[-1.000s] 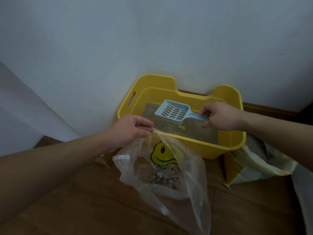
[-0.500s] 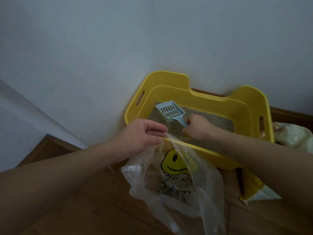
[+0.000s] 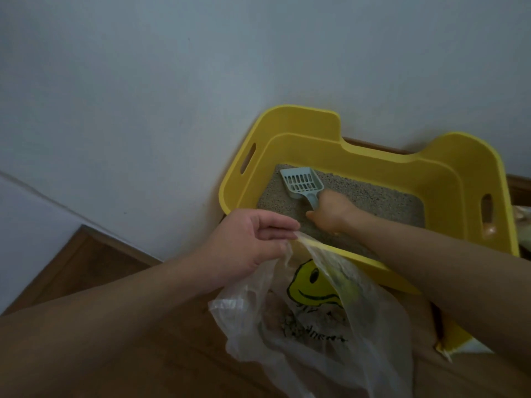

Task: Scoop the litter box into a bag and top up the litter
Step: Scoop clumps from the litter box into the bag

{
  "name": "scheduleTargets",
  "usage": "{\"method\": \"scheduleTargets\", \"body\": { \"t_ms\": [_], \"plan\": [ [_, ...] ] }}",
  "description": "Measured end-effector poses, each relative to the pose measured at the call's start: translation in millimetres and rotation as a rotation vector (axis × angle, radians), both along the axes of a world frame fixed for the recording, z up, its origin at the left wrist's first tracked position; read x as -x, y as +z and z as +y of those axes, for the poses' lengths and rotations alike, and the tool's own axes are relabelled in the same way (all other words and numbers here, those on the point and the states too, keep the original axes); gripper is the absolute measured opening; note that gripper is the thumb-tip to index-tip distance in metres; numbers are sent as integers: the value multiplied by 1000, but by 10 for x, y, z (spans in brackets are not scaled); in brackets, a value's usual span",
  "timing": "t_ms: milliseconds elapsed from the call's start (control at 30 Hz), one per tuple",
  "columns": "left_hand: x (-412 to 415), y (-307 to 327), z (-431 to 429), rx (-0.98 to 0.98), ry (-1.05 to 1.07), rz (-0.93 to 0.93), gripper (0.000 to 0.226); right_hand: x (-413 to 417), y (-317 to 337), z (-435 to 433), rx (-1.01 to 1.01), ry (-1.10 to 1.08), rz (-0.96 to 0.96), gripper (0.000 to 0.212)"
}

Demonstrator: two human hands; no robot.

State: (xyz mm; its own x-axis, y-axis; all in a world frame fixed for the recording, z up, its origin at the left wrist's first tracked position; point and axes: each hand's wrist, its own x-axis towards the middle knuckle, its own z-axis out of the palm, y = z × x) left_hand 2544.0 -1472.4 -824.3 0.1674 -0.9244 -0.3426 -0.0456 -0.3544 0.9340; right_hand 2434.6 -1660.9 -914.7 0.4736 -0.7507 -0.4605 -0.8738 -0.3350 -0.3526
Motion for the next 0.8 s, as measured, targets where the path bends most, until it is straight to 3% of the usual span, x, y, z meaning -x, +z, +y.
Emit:
{"method": "scheduleTargets", "body": {
  "t_ms": [233,800],
  "plan": [
    [-3,-13,0,15,13,12,35,-32,-47,24,-114,30,-17,36],
    [9,86,-7,-9,6,-24,38,113,224,82,-90,50,-86,40]
  ]
}}
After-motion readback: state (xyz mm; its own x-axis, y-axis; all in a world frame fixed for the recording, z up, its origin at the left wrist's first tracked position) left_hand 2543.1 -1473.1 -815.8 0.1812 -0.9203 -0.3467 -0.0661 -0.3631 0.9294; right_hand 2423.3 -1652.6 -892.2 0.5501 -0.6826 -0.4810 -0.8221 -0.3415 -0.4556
